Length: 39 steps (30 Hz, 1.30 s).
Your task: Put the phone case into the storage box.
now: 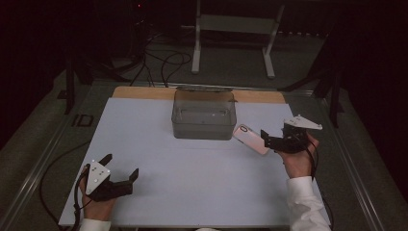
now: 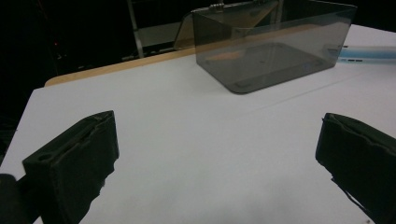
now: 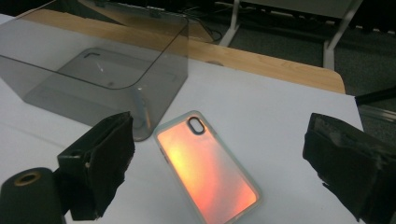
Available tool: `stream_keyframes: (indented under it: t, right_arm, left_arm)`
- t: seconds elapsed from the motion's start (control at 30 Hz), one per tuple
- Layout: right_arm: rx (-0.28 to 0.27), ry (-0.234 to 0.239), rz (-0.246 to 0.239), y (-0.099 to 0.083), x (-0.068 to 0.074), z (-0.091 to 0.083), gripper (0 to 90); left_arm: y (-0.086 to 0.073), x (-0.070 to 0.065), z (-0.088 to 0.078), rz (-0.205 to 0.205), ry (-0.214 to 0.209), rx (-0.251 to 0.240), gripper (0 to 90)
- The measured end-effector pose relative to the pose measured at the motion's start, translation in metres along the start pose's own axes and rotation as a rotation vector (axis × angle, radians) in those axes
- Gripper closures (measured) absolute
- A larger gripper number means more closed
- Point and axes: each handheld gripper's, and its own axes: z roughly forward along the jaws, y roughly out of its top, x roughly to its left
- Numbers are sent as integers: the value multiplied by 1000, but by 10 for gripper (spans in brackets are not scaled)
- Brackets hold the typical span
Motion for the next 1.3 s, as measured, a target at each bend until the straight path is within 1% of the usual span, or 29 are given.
stream_keyframes:
  t: [0.13, 0.33, 0.67, 0.77, 0.97, 1.07, 1.17, 1.2, 1.3]
  right_arm:
    - [14, -8, 5, 1, -4, 7, 89]
    - [33, -4, 3, 0, -9, 18, 92]
    - [80, -10, 21, -2, -18, 33, 93]
    - [101, -6, 8, -2, -21, 40, 109]
    - [108, 1, -7, 1, -23, 47, 117]
    - [128, 6, -15, -1, -26, 54, 117]
    - [137, 9, -22, -2, -27, 58, 118]
    - [147, 12, -24, -3, -29, 63, 131]
    - [158, 15, -25, -4, -31, 67, 135]
  left_arm:
    - [0, 0, 0, 0, 0, 2, 4]
    - [0, 0, 0, 1, 0, 3, 4]
    - [0, 0, 1, -1, 0, 5, 4]
    - [0, 0, 1, -2, -1, 5, 4]
    - [0, 0, 1, -2, -1, 5, 5]
    - [0, 0, 1, -3, -1, 5, 5]
    - [0, 0, 1, -3, -1, 4, 4]
    - [0, 0, 1, -2, -1, 4, 5]
    - [0, 0, 1, -1, -1, 5, 4]
